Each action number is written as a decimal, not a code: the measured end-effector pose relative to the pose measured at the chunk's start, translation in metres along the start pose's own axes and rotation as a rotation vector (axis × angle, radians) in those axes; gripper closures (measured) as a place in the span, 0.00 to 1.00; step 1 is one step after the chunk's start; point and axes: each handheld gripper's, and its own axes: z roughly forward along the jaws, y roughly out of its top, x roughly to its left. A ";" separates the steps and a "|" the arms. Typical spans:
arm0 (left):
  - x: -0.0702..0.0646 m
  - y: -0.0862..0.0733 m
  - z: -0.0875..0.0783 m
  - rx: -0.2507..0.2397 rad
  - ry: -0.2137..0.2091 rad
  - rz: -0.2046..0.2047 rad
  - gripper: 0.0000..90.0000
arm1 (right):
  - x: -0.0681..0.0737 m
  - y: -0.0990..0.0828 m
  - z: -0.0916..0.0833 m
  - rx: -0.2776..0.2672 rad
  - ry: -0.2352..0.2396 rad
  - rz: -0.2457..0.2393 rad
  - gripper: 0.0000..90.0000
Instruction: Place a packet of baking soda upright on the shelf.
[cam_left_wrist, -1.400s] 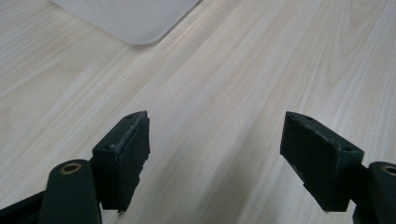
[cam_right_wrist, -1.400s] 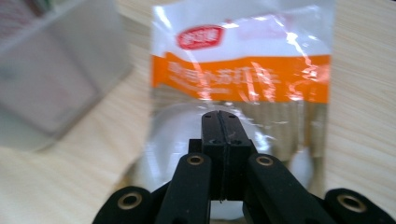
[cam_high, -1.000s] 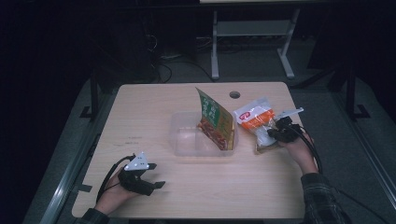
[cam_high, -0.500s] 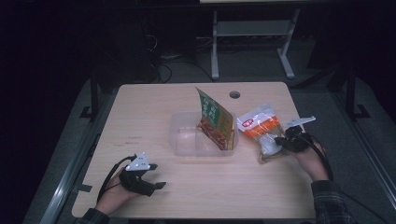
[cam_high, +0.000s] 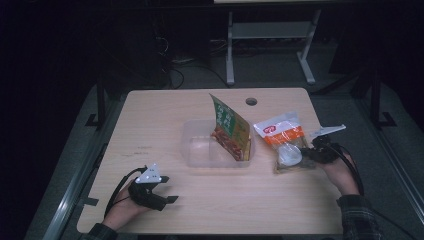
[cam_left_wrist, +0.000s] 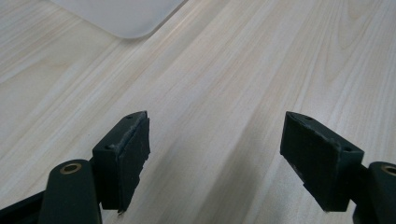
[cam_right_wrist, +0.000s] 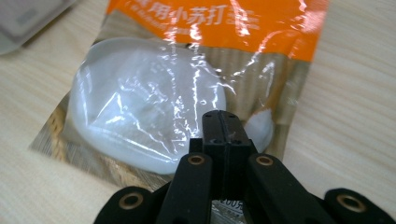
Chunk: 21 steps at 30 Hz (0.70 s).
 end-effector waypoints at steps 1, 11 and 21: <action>-0.001 0.000 0.000 -0.006 0.000 -0.007 0.26 | 0.000 -0.001 0.000 0.000 0.000 -0.006 1.00; -0.001 0.000 0.001 -0.002 0.002 0.005 0.26 | 0.023 -0.012 -0.012 0.036 0.065 -0.052 1.00; -0.001 0.000 0.001 -0.003 0.002 0.003 0.26 | 0.045 -0.006 -0.010 0.080 0.167 -0.154 1.00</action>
